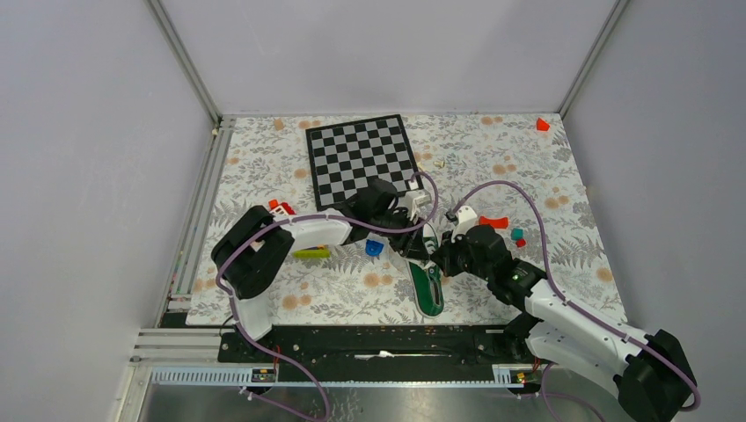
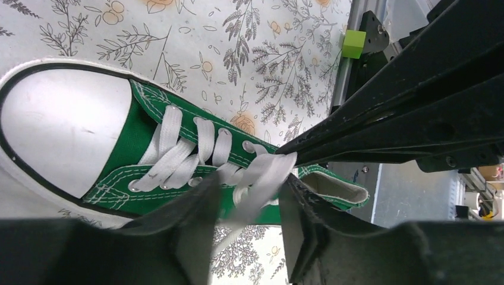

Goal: Tie the shoes
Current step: Cross the shoelace with the shoelace.

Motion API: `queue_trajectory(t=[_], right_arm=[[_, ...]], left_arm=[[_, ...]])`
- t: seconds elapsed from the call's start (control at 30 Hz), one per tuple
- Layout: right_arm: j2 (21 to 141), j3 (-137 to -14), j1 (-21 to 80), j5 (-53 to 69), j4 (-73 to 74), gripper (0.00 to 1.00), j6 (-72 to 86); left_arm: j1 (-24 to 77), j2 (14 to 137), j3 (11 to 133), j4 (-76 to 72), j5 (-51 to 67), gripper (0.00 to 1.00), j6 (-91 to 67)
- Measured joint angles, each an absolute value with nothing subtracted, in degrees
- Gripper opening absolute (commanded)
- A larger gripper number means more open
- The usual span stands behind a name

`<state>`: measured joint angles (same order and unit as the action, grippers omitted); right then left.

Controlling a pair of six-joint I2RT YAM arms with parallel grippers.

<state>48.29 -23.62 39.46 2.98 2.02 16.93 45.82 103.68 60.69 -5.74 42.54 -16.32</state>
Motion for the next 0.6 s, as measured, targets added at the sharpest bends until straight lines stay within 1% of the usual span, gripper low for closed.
queue_trajectory(t=[0.03,0.07,0.1,0.17,0.2,0.23,0.37,0.6], right_arm=[[48.42,-23.62,39.33,2.94,2.26,0.01,16.93],[48.58,-23.62,39.24,2.94,2.39,0.09,16.95],[48.64,-23.62,39.22,2.96,2.42,0.17,16.99],[48.64,-23.62,39.18,2.85,2.5,0.28,17.43],[48.64,-23.75,39.05,2.7,2.85,0.32,17.39],[48.6,-24.01,38.81,2.66,3.49,0.34,17.37],[47.42,-24.95,37.54,2.66,5.39,0.38,17.45],[45.28,-27.16,35.48,3.03,8.32,0.38,17.5]], left_arm=[[45.89,103.96,60.71,-5.65,42.7,0.16,-16.51],[46.04,104.25,60.75,-5.52,42.72,0.06,-16.36],[46.11,104.47,60.84,-5.21,42.78,0.0,-16.16],[46.15,104.88,61.32,-4.14,42.85,0.0,-15.7],[46.15,105.01,61.69,-3.4,42.89,0.0,-15.33],[46.15,105.06,61.95,-2.81,42.89,0.0,-15.07],[46.13,105.06,62.35,-1.61,42.46,0.0,-14.52],[45.89,105.06,62.35,0.16,41.65,0.0,-14.83]])
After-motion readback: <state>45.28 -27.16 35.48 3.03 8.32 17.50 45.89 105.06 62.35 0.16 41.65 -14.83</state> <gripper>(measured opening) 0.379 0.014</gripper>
